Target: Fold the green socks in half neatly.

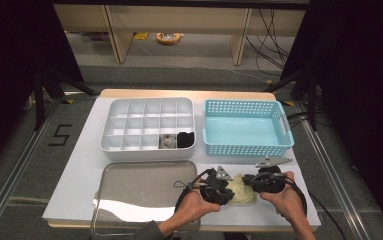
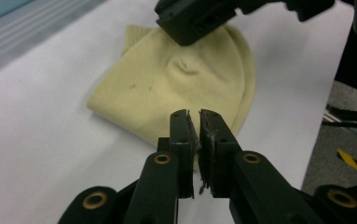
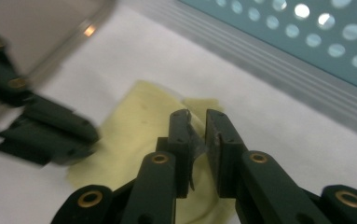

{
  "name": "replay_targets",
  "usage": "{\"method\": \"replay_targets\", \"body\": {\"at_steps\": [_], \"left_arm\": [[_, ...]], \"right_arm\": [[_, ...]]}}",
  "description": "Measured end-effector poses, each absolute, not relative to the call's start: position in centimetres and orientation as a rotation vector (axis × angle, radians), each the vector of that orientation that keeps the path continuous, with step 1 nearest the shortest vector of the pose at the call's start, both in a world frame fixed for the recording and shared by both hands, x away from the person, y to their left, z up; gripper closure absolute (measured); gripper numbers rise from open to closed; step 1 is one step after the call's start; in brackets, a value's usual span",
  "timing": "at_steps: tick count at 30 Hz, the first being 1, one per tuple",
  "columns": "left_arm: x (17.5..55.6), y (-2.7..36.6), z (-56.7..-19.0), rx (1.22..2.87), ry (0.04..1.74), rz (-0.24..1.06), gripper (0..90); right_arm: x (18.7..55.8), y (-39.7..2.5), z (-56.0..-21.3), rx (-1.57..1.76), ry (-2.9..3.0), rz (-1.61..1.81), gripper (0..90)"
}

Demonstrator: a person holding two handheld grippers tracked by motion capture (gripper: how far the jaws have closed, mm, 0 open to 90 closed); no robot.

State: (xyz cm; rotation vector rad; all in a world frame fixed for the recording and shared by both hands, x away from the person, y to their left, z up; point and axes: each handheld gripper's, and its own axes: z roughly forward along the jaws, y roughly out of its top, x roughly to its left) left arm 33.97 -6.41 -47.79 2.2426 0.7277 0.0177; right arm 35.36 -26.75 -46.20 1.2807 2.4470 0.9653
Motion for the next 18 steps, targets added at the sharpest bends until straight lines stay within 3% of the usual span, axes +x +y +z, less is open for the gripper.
{"method": "replay_targets", "body": {"at_steps": [8, 14, 18], "left_arm": [[34.3, -6.6, -48.2, 2.251, 0.738, 0.000, 84.1], [34.3, -6.6, -48.1, 2.255, 0.737, -0.003, 83.2], [34.4, -6.5, -48.1, 2.254, 0.742, -0.013, 82.4]], "right_arm": [[36.0, -28.2, -46.9, 1.266, 2.416, 0.953, 79.6], [33.7, -28.6, -44.6, 1.257, 2.381, 1.001, 79.2], [32.8, -28.3, -45.3, 1.255, 2.441, 0.965, 79.1]]}}
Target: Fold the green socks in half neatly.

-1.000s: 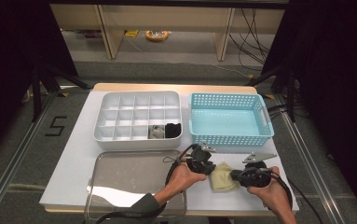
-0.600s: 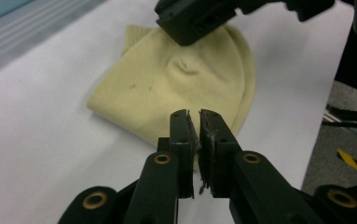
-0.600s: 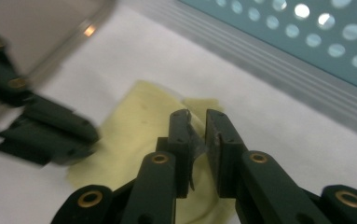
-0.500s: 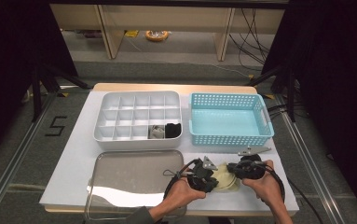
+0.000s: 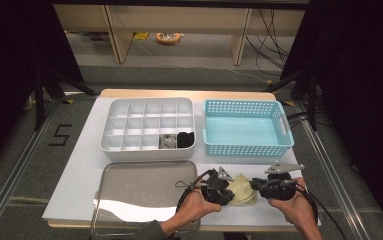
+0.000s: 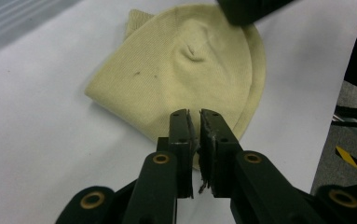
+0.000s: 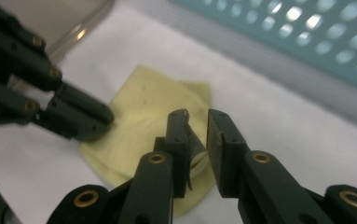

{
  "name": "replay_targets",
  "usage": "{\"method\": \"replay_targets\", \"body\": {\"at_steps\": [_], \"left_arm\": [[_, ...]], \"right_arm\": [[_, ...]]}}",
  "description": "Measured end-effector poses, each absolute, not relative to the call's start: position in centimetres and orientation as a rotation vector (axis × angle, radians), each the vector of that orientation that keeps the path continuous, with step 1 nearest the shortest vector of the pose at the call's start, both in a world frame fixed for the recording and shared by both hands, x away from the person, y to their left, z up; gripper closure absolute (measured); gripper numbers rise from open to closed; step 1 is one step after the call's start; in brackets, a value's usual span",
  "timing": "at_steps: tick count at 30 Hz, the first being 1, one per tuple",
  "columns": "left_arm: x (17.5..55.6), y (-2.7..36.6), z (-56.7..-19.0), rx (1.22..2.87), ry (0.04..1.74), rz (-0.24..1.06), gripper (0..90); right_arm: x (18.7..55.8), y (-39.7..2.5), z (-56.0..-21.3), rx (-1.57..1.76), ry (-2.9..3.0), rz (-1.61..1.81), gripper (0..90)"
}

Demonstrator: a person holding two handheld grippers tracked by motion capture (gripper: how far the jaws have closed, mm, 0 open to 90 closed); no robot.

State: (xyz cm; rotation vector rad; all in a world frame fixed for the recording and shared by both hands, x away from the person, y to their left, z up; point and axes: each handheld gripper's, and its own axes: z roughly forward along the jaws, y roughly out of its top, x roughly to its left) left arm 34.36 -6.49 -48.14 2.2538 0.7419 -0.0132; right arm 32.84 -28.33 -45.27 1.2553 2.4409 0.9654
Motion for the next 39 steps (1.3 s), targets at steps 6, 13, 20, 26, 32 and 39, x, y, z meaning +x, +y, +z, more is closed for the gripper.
{"method": "replay_targets", "body": {"at_steps": [6, 13, 20, 26, 32, 39], "left_arm": [[34.5, -5.8, -47.9, 2.230, 0.773, 0.008, 76.8], [34.8, -4.6, -47.8, 2.137, 0.923, -0.019, 57.6], [34.9, -5.9, -48.5, 2.135, 0.950, -0.061, 51.5], [35.2, -6.2, -48.9, 2.092, 0.977, -0.065, 74.7], [35.1, -5.8, -48.6, 2.078, 0.978, -0.070, 83.5], [35.0, -4.2, -47.8, 2.084, 0.991, -0.116, 83.1]], "right_arm": [[33.1, -28.4, -46.8, 1.311, 2.442, 0.903, 77.4], [33.1, -29.1, -46.0, 1.280, 2.427, 0.934, 73.3], [33.1, -29.2, -45.8, 1.251, 2.420, 0.986, 69.6], [32.8, -29.0, -45.8, 1.301, 2.410, 0.970, 68.8], [32.8, -28.9, -45.5, 1.277, 2.400, 1.007, 68.9], [32.4, -28.0, -45.5, 1.248, 2.412, 1.075, 70.0]]}}
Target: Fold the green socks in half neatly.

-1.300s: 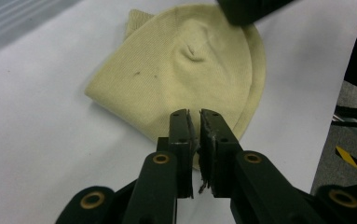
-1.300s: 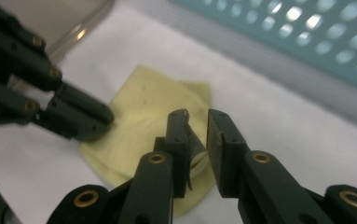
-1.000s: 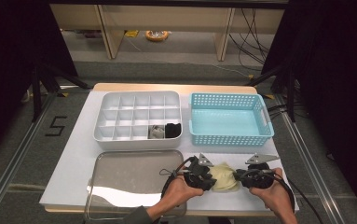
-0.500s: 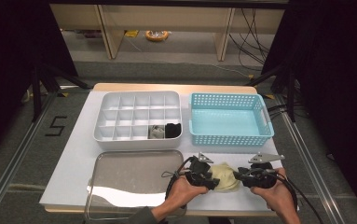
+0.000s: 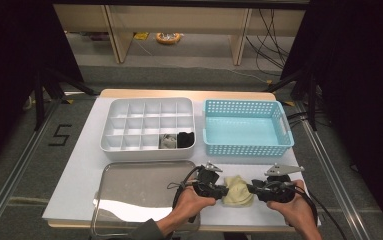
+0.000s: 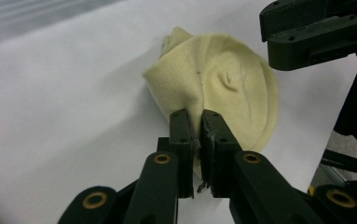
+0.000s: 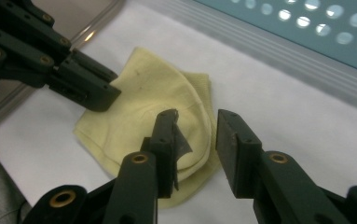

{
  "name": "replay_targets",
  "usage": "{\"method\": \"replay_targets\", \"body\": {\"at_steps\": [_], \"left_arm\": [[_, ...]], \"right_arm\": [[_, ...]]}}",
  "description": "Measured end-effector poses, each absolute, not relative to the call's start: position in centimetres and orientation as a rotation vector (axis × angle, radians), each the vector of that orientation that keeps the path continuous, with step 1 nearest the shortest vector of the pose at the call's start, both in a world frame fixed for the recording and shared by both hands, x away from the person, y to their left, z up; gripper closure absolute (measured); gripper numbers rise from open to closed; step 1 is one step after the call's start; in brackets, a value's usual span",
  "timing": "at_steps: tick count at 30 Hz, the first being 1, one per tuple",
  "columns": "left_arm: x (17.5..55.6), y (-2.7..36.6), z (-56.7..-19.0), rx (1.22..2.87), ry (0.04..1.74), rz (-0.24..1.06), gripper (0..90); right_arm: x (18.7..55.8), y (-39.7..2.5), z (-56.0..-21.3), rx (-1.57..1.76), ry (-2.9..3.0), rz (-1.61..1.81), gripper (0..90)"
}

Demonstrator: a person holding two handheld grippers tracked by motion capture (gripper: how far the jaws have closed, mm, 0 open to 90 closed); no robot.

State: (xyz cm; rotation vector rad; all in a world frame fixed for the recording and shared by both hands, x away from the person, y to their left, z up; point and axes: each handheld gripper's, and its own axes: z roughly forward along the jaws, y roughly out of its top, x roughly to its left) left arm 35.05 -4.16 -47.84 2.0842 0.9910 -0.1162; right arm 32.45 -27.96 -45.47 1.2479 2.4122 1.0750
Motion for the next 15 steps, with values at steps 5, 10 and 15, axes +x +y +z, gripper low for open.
{"method": "replay_targets", "body": {"at_steps": [5, 10, 15], "left_arm": [[34.8, -3.2, -47.3, 2.095, 0.989, -0.110, 82.4], [34.5, -2.4, -47.1, 2.118, 0.980, -0.089, 82.1], [34.2, -2.5, -47.0, 2.104, 0.968, -0.095, 82.1]], "right_arm": [[32.1, -27.0, -45.2, 1.204, 2.471, 1.064, 73.6], [31.4, -24.7, -45.3, 1.149, 2.517, 1.102, 77.1], [31.6, -23.1, -46.4, 1.144, 2.530, 1.103, 78.5]]}}
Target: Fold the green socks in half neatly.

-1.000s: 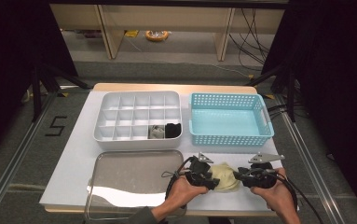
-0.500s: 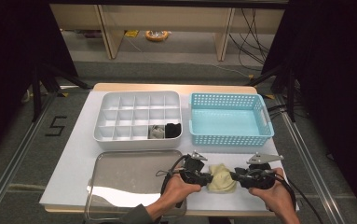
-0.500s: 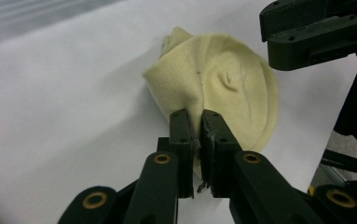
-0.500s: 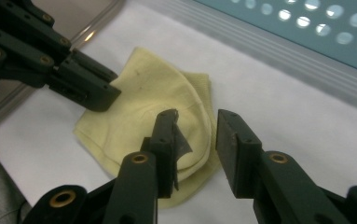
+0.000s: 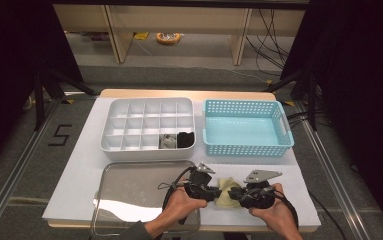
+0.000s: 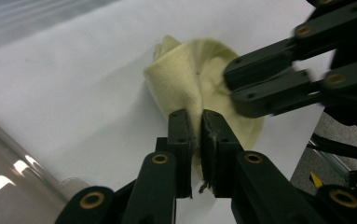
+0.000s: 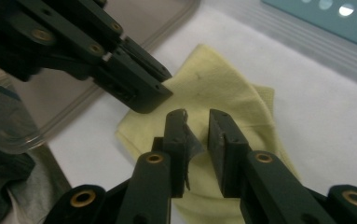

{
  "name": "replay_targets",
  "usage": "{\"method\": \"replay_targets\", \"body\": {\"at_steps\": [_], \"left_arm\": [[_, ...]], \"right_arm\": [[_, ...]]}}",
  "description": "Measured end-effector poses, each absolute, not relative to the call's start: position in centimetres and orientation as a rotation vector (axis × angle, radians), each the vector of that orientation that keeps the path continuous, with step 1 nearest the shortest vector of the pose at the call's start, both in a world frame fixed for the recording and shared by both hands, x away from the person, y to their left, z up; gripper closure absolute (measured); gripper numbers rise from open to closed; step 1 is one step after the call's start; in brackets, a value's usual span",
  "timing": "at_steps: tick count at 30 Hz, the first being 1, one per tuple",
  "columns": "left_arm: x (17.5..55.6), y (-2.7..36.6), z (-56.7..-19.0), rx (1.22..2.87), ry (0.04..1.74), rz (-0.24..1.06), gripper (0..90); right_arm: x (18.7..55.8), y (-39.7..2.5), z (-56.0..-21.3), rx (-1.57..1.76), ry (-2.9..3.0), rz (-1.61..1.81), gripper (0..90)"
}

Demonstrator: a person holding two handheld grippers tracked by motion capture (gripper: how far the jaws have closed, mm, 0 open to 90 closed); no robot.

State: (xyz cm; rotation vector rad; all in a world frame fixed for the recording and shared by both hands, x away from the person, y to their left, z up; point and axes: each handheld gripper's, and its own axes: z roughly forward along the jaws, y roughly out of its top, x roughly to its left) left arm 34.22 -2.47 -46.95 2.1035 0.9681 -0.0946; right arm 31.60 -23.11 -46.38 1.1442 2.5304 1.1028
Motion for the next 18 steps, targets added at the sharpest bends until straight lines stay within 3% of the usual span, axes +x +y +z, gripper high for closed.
{"method": "replay_targets", "body": {"at_steps": [4, 13, 18], "left_arm": [[34.1, -2.8, -46.9, 2.100, 0.960, -0.092, 82.3], [34.1, -3.0, -46.8, 2.104, 0.945, -0.082, 82.3], [34.1, -3.3, -46.8, 2.112, 0.937, -0.072, 82.5]], "right_arm": [[31.8, -22.7, -47.7, 1.179, 2.553, 1.038, 79.0], [34.0, -23.6, -46.2, 1.212, 2.470, 1.092, 79.6], [35.2, -23.2, -47.8, 1.237, 2.459, 1.077, 81.4]]}}
